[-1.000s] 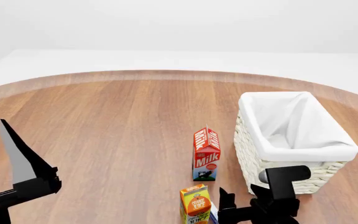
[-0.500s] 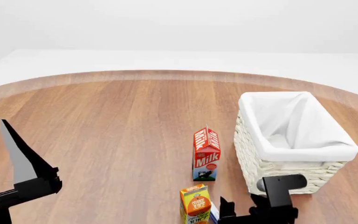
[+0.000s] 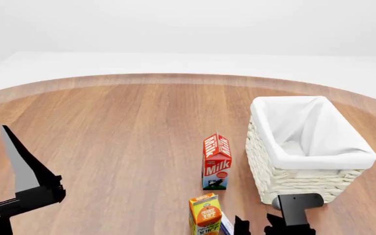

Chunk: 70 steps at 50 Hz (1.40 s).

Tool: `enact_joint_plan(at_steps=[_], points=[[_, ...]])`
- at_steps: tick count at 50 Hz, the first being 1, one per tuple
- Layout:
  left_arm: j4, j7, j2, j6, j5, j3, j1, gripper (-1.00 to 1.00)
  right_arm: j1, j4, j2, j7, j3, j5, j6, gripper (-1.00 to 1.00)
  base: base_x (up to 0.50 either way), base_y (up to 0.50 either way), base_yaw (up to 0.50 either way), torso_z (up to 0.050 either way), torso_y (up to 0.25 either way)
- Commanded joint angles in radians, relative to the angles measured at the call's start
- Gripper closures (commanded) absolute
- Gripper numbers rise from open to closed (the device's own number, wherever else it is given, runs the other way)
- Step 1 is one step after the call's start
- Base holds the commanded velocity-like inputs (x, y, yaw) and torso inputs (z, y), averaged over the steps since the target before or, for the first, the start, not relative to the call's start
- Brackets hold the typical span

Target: Pick up the cream cheese box and the butter, and put them in the basket.

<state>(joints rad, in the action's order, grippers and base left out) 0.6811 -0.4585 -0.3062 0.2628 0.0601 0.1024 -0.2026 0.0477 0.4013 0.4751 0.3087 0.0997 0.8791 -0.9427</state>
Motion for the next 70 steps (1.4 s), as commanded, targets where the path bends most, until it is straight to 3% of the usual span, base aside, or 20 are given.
enact_joint_plan(at_steps=[1,70], points=[[-0.007,0.016,0.018,0.007,0.006,0.023,-0.003,-1.00,-0.018,-0.035,-0.019,-0.040,-0.003,-0.043,0.032,-1.00,0.00,0.00,0.00,0.000,0.000],[-0.011,-0.009,-0.003,0.005,0.006,0.003,-0.004,-1.00,0.022,-0.088,0.024,-0.084,0.173,-0.166,0.053,-1.00,0.00,0.00,0.00,0.000,0.000]])
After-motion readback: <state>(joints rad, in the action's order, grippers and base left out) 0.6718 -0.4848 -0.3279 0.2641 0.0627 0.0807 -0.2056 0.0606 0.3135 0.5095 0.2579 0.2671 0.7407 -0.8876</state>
